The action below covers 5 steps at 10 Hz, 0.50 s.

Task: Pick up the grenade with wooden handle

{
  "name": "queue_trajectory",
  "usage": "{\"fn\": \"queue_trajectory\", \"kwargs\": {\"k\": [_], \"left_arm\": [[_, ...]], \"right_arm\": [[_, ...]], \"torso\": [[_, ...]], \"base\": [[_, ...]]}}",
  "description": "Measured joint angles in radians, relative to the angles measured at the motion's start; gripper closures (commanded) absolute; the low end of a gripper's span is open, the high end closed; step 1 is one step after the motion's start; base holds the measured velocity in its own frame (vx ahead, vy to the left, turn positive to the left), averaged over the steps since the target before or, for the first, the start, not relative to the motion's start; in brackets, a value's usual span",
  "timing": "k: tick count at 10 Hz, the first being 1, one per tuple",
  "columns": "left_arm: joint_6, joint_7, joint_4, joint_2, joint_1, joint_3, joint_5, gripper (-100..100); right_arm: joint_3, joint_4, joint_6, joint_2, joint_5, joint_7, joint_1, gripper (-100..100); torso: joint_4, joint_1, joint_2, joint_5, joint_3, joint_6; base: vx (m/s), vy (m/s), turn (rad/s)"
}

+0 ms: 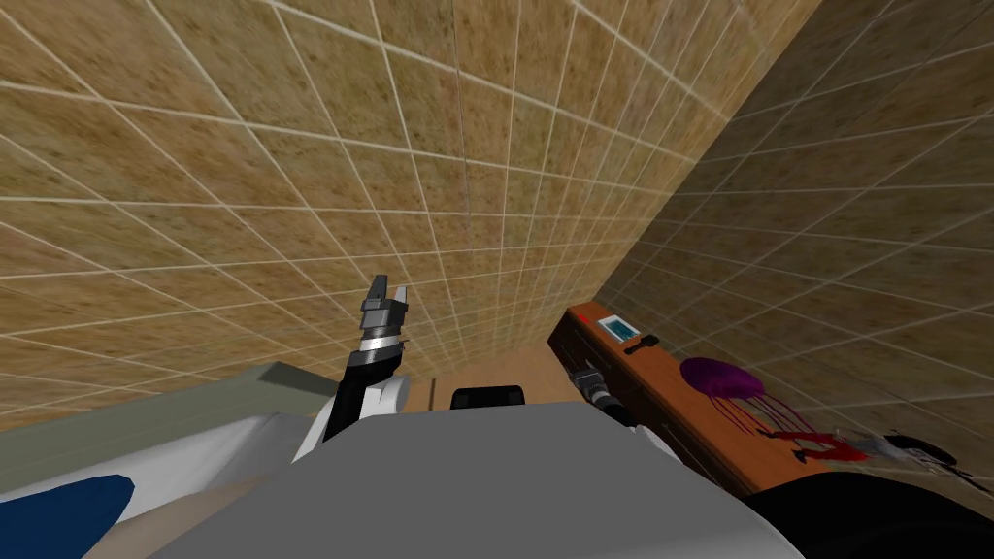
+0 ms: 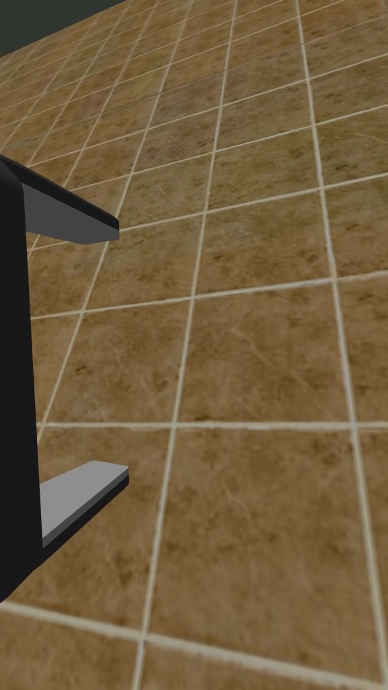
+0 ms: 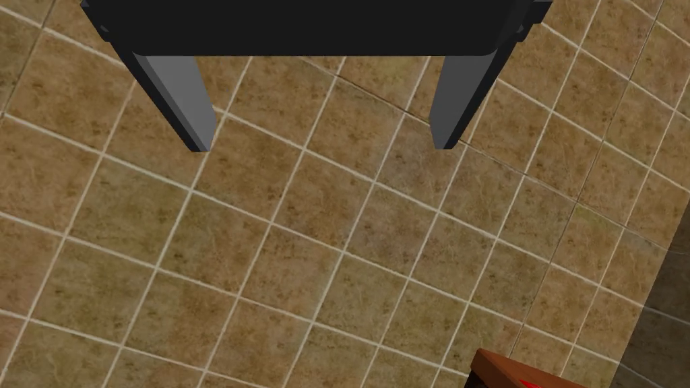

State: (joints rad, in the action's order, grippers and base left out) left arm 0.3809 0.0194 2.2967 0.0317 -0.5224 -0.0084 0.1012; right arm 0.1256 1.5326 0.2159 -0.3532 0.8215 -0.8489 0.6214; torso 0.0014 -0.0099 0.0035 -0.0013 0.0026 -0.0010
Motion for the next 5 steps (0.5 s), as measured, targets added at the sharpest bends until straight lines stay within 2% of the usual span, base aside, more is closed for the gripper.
{"fn": "queue_trajectory", "kwargs": {"k": [2, 5], "left_arm": [[0.000, 0.000, 0.000, 0.000, 0.000, 0.000, 0.000, 0], [0.000, 0.000, 0.000, 0.000, 0.000, 0.000, 0.000, 0]], "right_arm": [[-0.025, -0.040, 0.002, -0.042, 0.035, -0.015, -0.006, -100], [-0.053, -0.124, 0.025, -0.078, 0.090, -0.055, -0.022, -100]], "torso": [[0.000, -0.001, 0.000, 0.000, 0.000, 0.000], [0.000, -0.001, -0.001, 0.000, -0.001, 0.001]], "base": [[0.015, -0.079, 0.167], [0.032, -0.095, 0.154]]}}
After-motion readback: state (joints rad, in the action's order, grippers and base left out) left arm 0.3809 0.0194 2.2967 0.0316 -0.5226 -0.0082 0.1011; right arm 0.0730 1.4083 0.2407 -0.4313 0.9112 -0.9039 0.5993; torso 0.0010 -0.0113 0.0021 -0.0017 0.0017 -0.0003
